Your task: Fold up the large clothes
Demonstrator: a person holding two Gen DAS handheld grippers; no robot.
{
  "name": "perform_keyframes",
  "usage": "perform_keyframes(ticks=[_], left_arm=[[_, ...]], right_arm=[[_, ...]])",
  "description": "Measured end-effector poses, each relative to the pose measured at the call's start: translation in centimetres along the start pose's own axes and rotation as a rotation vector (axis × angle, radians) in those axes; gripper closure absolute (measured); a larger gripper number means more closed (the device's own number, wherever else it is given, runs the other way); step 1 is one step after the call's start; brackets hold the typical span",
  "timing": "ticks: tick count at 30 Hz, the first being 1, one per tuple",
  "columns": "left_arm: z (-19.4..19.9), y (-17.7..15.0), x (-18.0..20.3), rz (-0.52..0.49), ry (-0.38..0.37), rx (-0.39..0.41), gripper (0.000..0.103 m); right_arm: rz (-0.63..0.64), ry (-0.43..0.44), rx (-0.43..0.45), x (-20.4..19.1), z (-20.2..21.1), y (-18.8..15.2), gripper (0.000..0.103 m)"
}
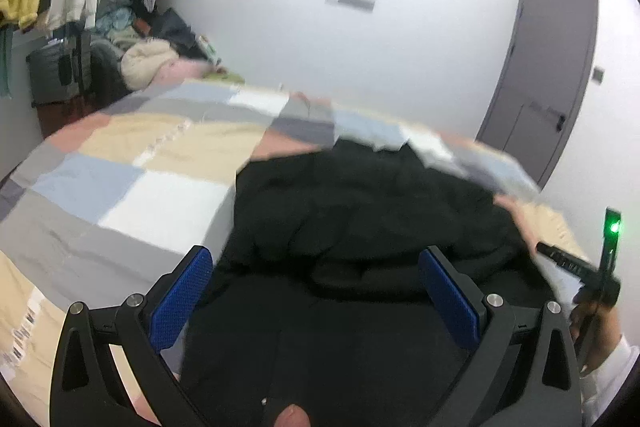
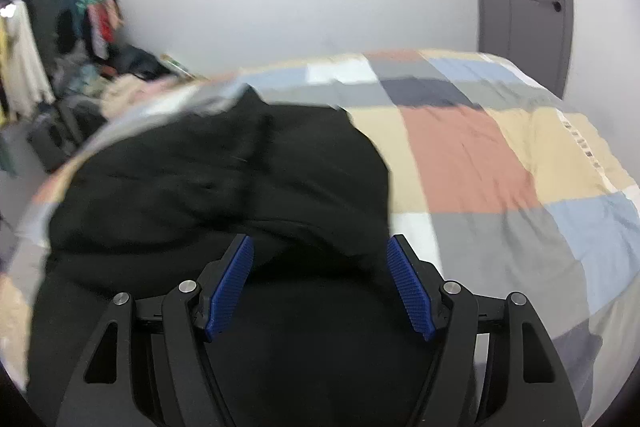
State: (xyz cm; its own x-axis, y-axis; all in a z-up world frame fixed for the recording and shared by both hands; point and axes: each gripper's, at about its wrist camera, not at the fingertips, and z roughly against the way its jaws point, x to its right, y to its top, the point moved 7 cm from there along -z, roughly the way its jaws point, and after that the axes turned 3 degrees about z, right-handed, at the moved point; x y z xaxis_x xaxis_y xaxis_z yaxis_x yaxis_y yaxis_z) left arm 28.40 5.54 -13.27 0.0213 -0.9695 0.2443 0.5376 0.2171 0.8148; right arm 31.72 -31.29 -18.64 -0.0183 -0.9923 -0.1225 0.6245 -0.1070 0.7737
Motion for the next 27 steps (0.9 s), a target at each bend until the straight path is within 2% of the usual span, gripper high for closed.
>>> perform_keyframes(ticks=[2, 6, 13, 17, 22, 24, 27], left_arm=[[2.8, 1.1, -0.4, -0.003, -0.001, 0.038, 0.000], [9.1, 2.9, -2.1, 0.016, -0.030, 0.082, 0.000], [18.9, 5.5, -7.2, 0.094, -0.049, 0.139, 0.000], [23.9, 6.2, -11.4, 0.138, -0.079, 0.153, 0.000], [27.2, 5.5, -16.0, 0.203, -0.134, 0.122, 0.000], [27.4, 4.5, -17.7, 0.237, -0.146, 0.087, 0.000], [26.4, 2.6, -18.4, 0.259, -0.177, 0.028, 0.000]], right_arm=[[0.024, 0.019, 0.031, -1.3, 2.2, 0.8, 0.035], [0.069, 0.044, 0.127, -3.4, 9.2, 2.8, 0.034], [0.048, 0.111, 0.210, -3.6, 19.0, 5.9, 0.034], [0.056, 0.102, 0.228, -2.5, 24.7, 6.5, 0.034], [0.065, 0.078, 0.207, -0.2, 28.6, 5.7, 0.033], [0.052, 0.056, 0.200, 1.1, 29.8, 4.9, 0.033], [-0.004, 0.090, 0.184, 2.3, 30.3, 3.2, 0.033]])
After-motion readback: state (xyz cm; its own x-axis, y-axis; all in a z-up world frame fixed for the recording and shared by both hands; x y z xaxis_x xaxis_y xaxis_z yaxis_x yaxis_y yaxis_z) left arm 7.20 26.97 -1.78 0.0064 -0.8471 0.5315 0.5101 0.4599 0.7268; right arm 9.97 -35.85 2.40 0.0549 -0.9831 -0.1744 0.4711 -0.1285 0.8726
